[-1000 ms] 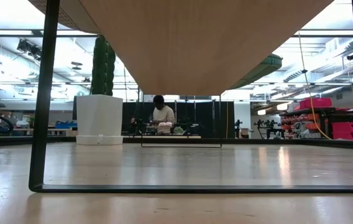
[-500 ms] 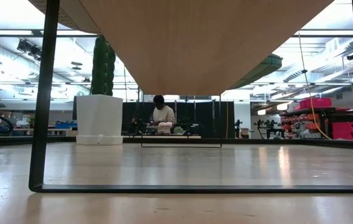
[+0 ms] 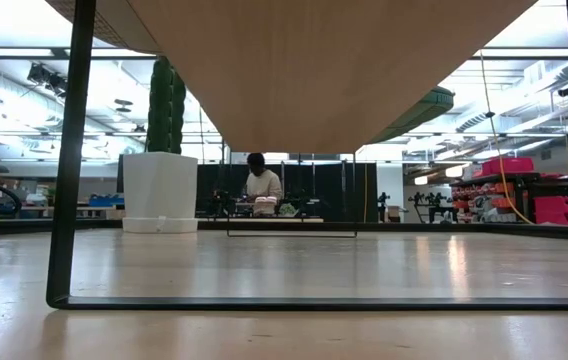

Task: Pick and place slides into the shelf
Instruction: Put the gray slide on the shelf

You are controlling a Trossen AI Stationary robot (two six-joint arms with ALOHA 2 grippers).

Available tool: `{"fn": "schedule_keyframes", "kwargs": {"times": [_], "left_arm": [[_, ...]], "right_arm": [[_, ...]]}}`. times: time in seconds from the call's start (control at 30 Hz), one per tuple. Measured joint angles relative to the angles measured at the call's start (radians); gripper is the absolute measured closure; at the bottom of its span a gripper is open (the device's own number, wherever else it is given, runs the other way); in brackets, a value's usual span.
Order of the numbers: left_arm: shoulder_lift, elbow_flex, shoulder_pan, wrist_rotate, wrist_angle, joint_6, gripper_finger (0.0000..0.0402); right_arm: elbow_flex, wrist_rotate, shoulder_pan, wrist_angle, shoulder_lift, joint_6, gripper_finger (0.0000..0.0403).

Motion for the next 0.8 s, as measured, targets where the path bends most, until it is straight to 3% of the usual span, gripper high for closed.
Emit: {"fn": "schedule_keyframes", "kwargs": {"times": [0.3,0.8], "left_arm": [[-0.007,0.0,0.001,-0.017,0.0,-0.101,0.0309],[-0.11,0.0,-0.008,-0.15,0.049,-0.211,0.0312]], "right_arm": [[-0.001,0.057,-0.014,-0.014,-0.016,-0.036,0.035],[-0.002,0.171,-0.041,-0.03,-0.092,-0.08,0.035]]}}
